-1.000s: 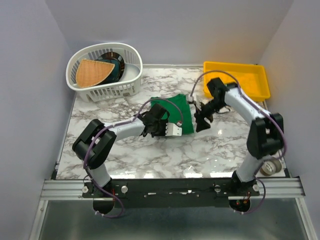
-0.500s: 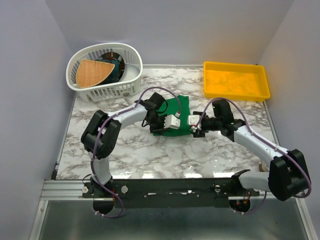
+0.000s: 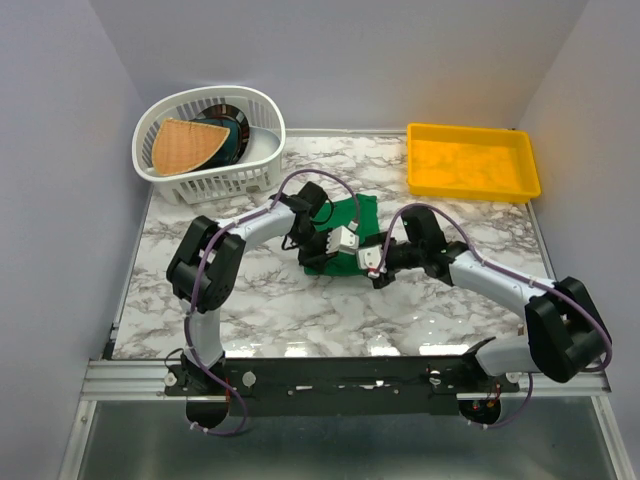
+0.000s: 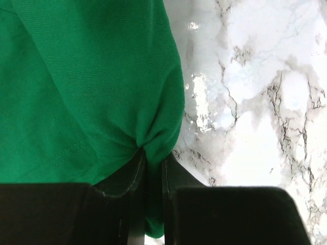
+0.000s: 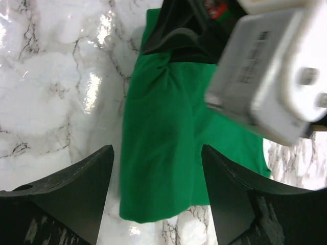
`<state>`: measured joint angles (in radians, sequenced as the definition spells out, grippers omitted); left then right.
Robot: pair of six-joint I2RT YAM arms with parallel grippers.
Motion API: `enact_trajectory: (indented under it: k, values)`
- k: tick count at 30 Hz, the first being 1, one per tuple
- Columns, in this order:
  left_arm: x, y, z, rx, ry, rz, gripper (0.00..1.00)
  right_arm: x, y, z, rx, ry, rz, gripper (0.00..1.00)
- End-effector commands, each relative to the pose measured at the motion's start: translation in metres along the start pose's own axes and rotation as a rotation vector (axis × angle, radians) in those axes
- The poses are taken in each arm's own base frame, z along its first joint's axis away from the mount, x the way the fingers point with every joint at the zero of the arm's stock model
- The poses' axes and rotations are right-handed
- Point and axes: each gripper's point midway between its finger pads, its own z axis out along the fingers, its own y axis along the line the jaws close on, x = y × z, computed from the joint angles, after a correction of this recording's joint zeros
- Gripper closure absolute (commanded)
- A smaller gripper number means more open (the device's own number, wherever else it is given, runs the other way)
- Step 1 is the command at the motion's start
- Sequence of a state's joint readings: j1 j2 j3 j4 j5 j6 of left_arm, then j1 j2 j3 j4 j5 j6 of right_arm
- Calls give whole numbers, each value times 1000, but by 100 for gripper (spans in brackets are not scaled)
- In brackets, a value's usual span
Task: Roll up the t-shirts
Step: Roll the T-shirt to the center of the board.
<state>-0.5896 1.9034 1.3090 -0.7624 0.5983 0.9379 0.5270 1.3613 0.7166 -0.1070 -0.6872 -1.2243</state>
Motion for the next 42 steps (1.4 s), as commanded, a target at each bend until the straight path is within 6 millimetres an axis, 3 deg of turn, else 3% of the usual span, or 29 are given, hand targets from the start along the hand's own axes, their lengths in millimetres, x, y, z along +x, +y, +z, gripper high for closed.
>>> enact_trajectory:
  k: [1, 8, 13, 16, 17, 20, 21, 25, 26, 28, 32, 36, 37, 42]
  values:
    - [15, -22, 4, 114, 13, -112, 88, 12, 29, 14, -79, 46, -3, 22]
    - [15, -18, -1, 125, -17, -128, 87, 24, 15, 32, -38, 145, 28, 22]
    - [15, -20, -3, 139, -21, -125, 87, 50, 9, 42, 11, 279, 10, 28]
    - [14, -22, -5, 152, -27, -120, 86, 58, 2, 40, 29, 339, 41, 47]
    - [14, -22, -6, 155, -28, -113, 86, 61, 12, 37, -10, 367, 93, 63]
    - [11, -23, -13, 170, -31, -124, 86, 56, 19, 32, -59, 379, 179, 84]
    - [12, -26, -15, 186, -25, -139, 86, 53, 21, 29, -67, 378, 226, 87]
    - [5, -22, -27, 221, -34, -191, 87, 28, 45, 25, -203, 285, 360, 90]
    - [6, -22, -26, 239, -34, -210, 87, 23, 59, 19, -267, 280, 407, 89]
    - [4, -21, -34, 264, -39, -253, 87, 14, 66, 18, -313, 247, 455, 89]
    - [2, -16, -39, 292, -80, -347, 87, 9, 93, 9, -427, 238, 572, 89]
    - [-3, -9, -39, 302, -105, -427, 87, 20, 86, 1, -448, 221, 746, 89]
    - [-8, -4, -40, 294, -120, -452, 87, 24, 92, 3, -494, 209, 804, 89]
    - [-22, 17, -39, 279, -177, -534, 86, 38, 75, -5, -539, 193, 952, 89]
